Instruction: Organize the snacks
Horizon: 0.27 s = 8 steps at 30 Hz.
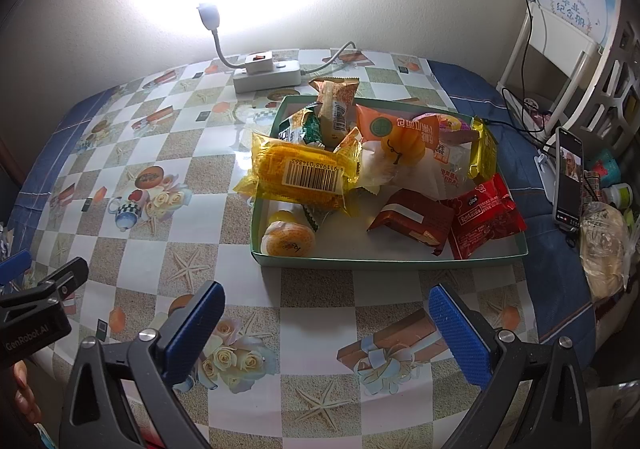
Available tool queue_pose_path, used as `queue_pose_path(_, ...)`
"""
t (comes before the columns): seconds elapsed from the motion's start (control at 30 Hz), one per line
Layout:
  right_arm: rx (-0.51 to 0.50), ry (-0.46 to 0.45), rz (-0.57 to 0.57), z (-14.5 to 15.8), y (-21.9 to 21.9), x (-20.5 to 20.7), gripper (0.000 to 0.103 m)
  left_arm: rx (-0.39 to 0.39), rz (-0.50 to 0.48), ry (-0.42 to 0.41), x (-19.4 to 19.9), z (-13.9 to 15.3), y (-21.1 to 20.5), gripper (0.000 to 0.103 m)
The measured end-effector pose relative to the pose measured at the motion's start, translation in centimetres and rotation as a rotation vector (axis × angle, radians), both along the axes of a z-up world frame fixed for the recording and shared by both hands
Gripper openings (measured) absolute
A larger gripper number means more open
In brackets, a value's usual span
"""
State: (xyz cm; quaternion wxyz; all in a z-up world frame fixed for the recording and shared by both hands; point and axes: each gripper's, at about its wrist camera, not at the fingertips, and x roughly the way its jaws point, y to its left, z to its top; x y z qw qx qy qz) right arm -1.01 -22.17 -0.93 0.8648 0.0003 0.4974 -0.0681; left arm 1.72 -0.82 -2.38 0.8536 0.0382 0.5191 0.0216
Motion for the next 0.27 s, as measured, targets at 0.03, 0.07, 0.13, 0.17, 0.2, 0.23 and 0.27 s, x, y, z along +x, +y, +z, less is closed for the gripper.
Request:
queue_pose_path(0.03, 0.000, 0.000, 0.001, 0.00, -0.01, 0.00, 0.103, -0.001, 0.001, 0.000, 0.03, -0.03, 0.05, 0.100)
queue_pose_path(0.07, 0.000, 0.000, 0.001, 0.01, -0.01, 0.00, 0.103, -0.001, 0.004, 0.001, 0.02, -0.05, 0.08, 0.100)
queue_pose_path(0.13, 0.000, 0.000, 0.001, -0.05, 0.03, 0.00, 0.103, 0.005, 0.007, -0.006, -0.05, -0.03, 0.15, 0.100)
queue_pose_path(0.17, 0.000, 0.001, 0.001, -0.06, 0.03, 0.01, 0.103, 0.011, 0.010, -0.013, -0.11, 0.03, 0.16, 0.100)
queue_pose_path(0.2, 0.001, 0.002, 0.001, -0.14, 0.06, 0.00, 0.103, 0.013, 0.013, -0.016, -0.12, 0.07, 0.19, 0.100)
queue_pose_path(0.23, 0.002, 0.002, 0.001, -0.19, 0.06, 0.01, 0.103, 0.011, 0.012, -0.017, -0.13, 0.11, 0.24, 0.100)
queue_pose_path(0.27, 0.003, 0.002, 0.001, -0.22, 0.10, -0.01, 0.103, 0.006, 0.010, -0.015, -0.11, 0.11, 0.26, 0.100)
